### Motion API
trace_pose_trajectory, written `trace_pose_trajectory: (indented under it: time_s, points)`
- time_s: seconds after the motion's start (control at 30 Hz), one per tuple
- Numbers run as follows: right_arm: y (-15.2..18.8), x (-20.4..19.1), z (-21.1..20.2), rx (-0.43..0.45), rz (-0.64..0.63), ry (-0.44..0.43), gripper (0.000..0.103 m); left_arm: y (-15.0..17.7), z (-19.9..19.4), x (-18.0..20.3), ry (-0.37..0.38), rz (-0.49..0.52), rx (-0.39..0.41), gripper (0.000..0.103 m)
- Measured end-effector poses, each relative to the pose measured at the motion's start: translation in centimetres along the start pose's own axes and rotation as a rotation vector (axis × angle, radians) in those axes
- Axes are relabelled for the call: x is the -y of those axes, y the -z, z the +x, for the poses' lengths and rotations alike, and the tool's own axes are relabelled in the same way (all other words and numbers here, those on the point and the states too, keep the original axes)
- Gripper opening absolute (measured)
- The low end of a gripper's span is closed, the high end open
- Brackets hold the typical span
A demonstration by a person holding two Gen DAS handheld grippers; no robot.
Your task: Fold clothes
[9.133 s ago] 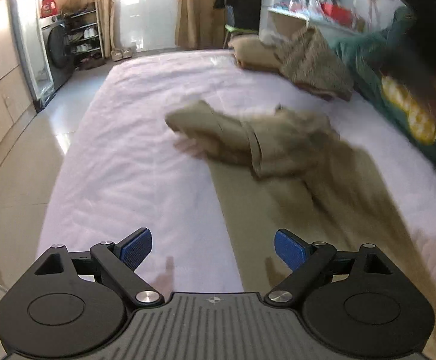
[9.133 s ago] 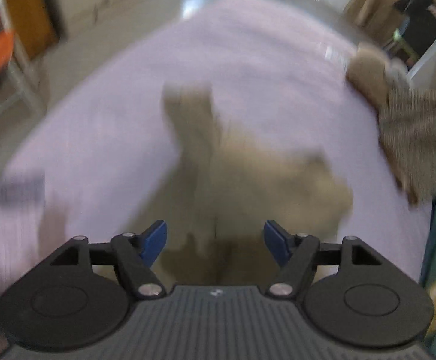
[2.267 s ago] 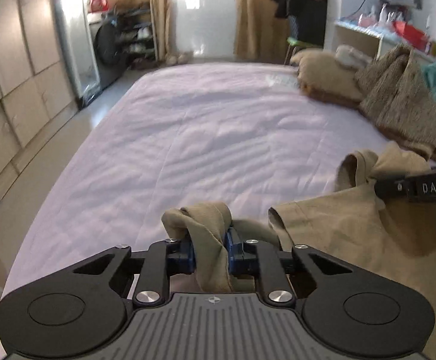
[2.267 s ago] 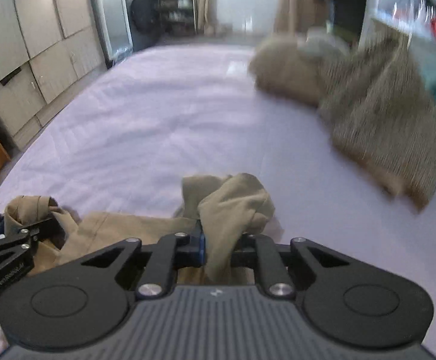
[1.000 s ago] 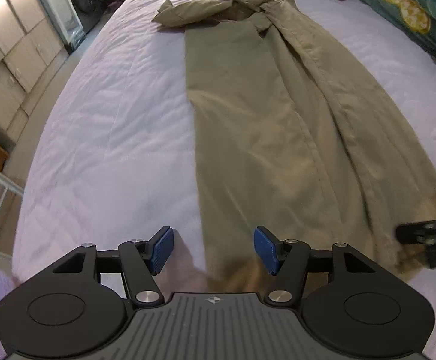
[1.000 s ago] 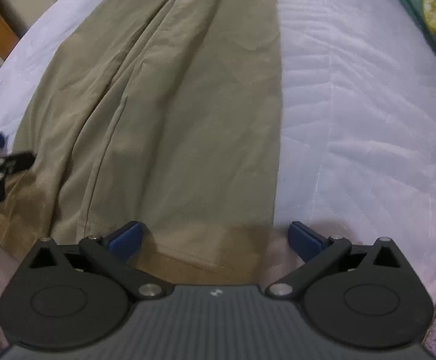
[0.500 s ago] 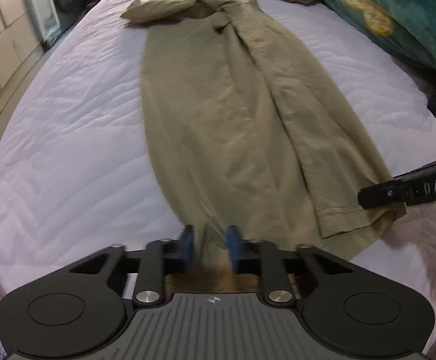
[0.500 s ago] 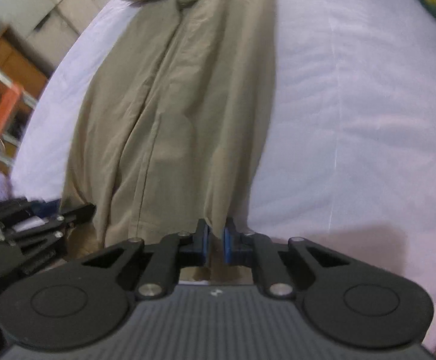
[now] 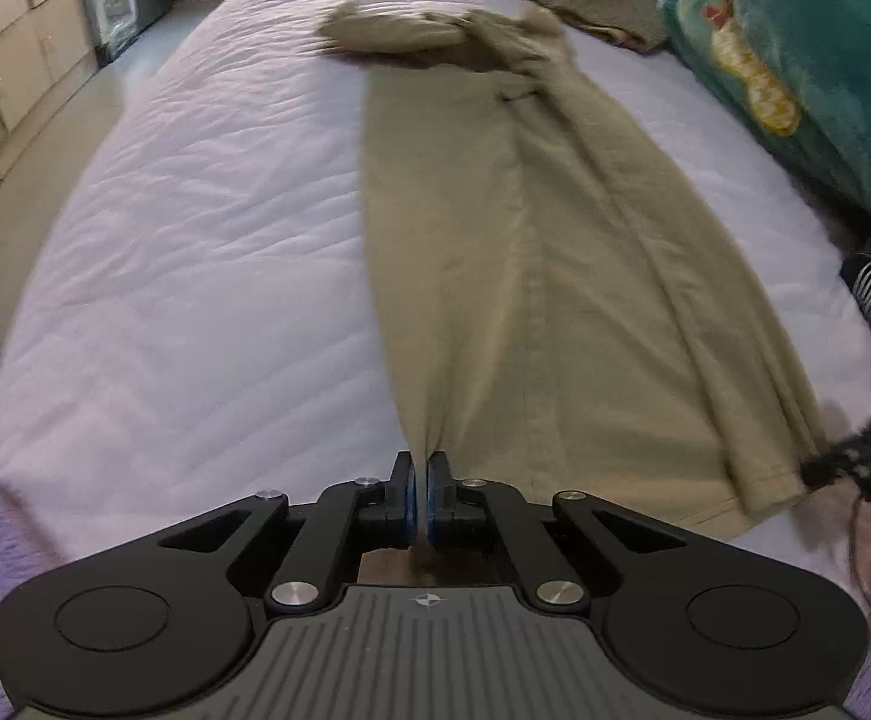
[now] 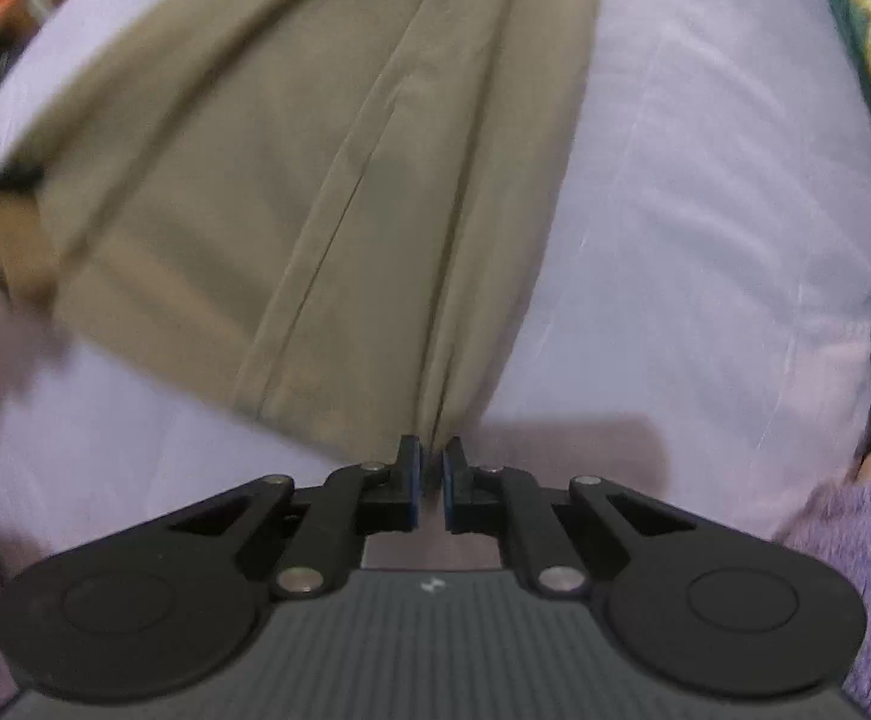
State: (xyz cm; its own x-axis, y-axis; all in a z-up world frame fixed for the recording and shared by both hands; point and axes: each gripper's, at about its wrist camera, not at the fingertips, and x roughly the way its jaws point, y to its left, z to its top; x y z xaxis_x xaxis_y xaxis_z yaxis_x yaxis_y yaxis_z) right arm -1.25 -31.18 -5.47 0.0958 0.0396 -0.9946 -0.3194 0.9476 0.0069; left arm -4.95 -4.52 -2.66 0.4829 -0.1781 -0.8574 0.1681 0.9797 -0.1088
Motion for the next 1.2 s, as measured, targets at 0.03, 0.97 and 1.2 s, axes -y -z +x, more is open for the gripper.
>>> trace_pose_trajectory:
  time_s: [0.03, 0.97, 1.2]
  points:
    - [0.5, -0.3, 0.7, -0.051, -0.015, -0.013, 0.006, 0.4, 0.0, -0.6, -0.008, 0.003, -0.019, 0.003]
    - [-25.4, 1.7, -4.0, 0.75, -0.041, 0.039, 0.098, -7.6, 7.6, 6.2, -0.115, 0.111, 0.166, 0.019]
    - [-29.8, 1.6, -0.2, 0.667, -0.076, 0.143, 0.098, -8.5, 7.7, 5.0, -0.115, 0.115, 0.159, 0.06]
